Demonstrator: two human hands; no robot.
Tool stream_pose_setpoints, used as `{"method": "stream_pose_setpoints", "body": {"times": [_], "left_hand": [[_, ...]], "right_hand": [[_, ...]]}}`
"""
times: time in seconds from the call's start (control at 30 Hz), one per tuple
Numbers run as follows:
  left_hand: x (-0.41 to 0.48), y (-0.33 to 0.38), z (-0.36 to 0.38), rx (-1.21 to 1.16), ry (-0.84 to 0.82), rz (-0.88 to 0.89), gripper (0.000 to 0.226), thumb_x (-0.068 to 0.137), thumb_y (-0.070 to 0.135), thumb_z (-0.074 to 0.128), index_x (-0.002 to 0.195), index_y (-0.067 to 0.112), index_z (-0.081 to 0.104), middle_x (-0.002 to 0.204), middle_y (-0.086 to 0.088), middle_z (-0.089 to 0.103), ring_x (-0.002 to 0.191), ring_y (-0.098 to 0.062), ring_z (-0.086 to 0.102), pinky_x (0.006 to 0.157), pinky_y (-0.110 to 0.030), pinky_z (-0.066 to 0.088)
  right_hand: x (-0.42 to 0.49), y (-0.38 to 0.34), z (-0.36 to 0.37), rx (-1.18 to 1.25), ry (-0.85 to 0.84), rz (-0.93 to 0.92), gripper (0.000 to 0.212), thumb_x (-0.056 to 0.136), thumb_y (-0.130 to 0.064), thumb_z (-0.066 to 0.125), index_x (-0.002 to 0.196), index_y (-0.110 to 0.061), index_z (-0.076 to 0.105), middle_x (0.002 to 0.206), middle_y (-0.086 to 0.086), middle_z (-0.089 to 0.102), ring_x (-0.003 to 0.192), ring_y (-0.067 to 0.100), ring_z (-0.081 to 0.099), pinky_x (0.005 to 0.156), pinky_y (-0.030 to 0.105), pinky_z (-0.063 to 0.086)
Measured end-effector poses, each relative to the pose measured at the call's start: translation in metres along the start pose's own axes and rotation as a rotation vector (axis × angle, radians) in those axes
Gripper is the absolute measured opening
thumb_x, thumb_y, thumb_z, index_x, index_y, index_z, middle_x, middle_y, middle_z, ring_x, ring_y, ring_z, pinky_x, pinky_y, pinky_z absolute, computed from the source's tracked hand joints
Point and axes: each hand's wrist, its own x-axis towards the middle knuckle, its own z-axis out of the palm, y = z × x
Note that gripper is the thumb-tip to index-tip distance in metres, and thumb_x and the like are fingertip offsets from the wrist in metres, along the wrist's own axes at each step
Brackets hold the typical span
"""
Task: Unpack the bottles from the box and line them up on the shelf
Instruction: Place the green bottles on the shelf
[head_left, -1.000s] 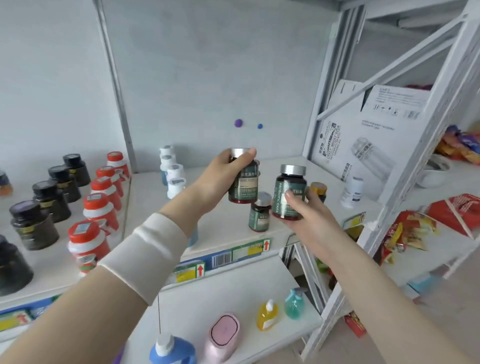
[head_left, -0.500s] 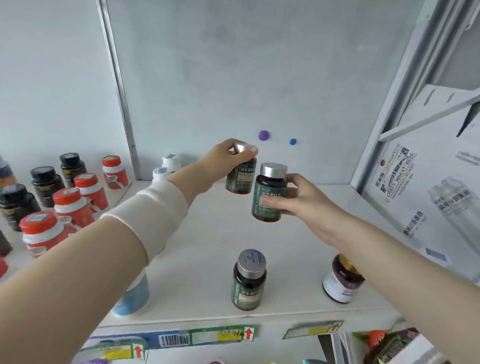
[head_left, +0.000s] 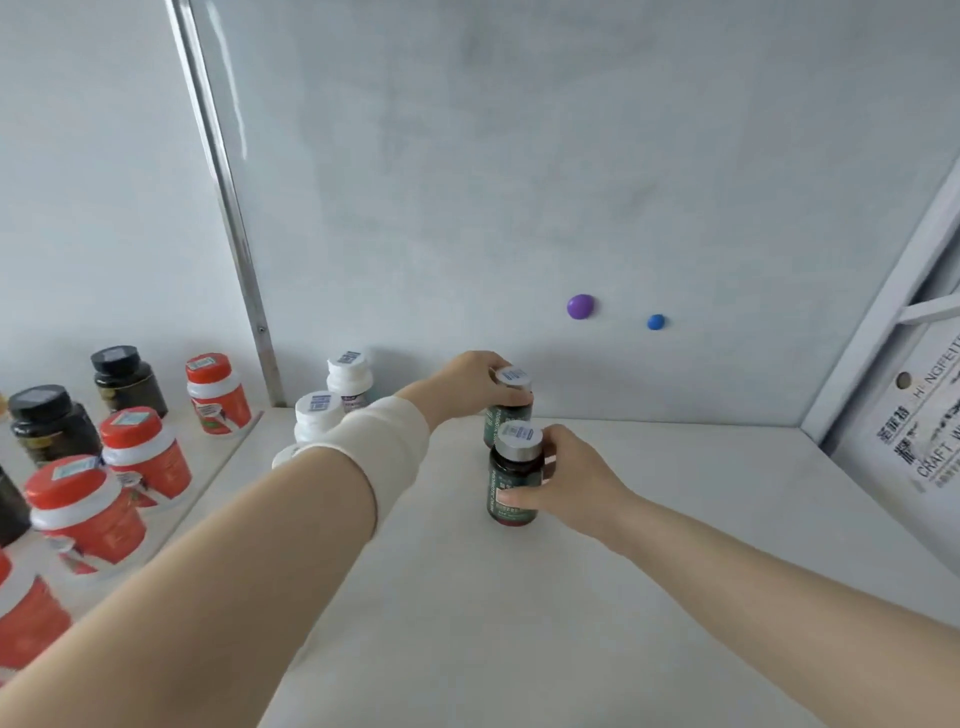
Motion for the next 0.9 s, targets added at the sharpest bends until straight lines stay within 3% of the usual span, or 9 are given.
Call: {"method": "stream_pose_setpoints", "body": {"times": [0.1, 0.27, 0.4, 0.6, 0.9], "left_hand": [[0.014, -0.004, 0.003, 0.019, -0.008, 0.021, 0.04, 0.082, 0.025, 0.071, 0.117, 0.01, 0.059, 0.102, 0.0, 0.056, 0.093, -0.016, 0.052, 0.078, -0.025, 0.04], [0.03, -0.008, 0.004, 0.097, -0.014, 0.054, 0.04, 0.081, 0.024, 0.072, 0.115, 0.008, 0.059, 0.1, 0.0, 0.056, 0.091, -0.016, 0.051, 0.068, -0.02, 0.04], [0.04, -0.011, 0.003, 0.135, -0.017, 0.049, 0.04, 0.078, 0.025, 0.074, 0.112, 0.008, 0.062, 0.101, -0.001, 0.059, 0.091, -0.017, 0.053, 0.079, -0.027, 0.044], [0.039, -0.013, 0.001, 0.171, -0.012, 0.059, 0.044, 0.077, 0.027, 0.076, 0.113, 0.009, 0.059, 0.1, 0.0, 0.058, 0.092, -0.016, 0.052, 0.082, -0.027, 0.043], [0.037, -0.004, -0.001, 0.286, -0.065, 0.016, 0.045, 0.081, 0.031, 0.072, 0.116, 0.011, 0.053, 0.106, 0.0, 0.053, 0.095, -0.017, 0.049, 0.081, -0.025, 0.037]], "right_hand": [[0.012, 0.005, 0.001, -0.007, 0.003, -0.003, 0.049, 0.073, -0.015, 0.077, 0.112, -0.014, 0.047, 0.108, -0.004, 0.053, 0.096, 0.014, 0.051, 0.077, 0.021, 0.042], [0.03, 0.007, -0.001, -0.037, -0.003, -0.01, 0.052, 0.072, -0.015, 0.078, 0.112, -0.016, 0.046, 0.11, -0.005, 0.052, 0.102, 0.015, 0.051, 0.086, 0.025, 0.042], [0.042, 0.007, -0.001, -0.039, -0.004, 0.006, 0.049, 0.073, -0.014, 0.078, 0.106, -0.017, 0.042, 0.108, -0.004, 0.051, 0.098, 0.014, 0.049, 0.082, 0.023, 0.038], [0.047, 0.009, 0.001, 0.027, -0.011, 0.017, 0.057, 0.075, -0.009, 0.075, 0.122, -0.009, 0.043, 0.111, -0.003, 0.05, 0.101, 0.014, 0.049, 0.083, 0.023, 0.039], [0.042, 0.007, 0.001, 0.049, -0.026, 0.061, 0.066, 0.073, -0.014, 0.077, 0.127, -0.013, 0.039, 0.114, -0.004, 0.051, 0.109, 0.016, 0.053, 0.092, 0.027, 0.044]]}}
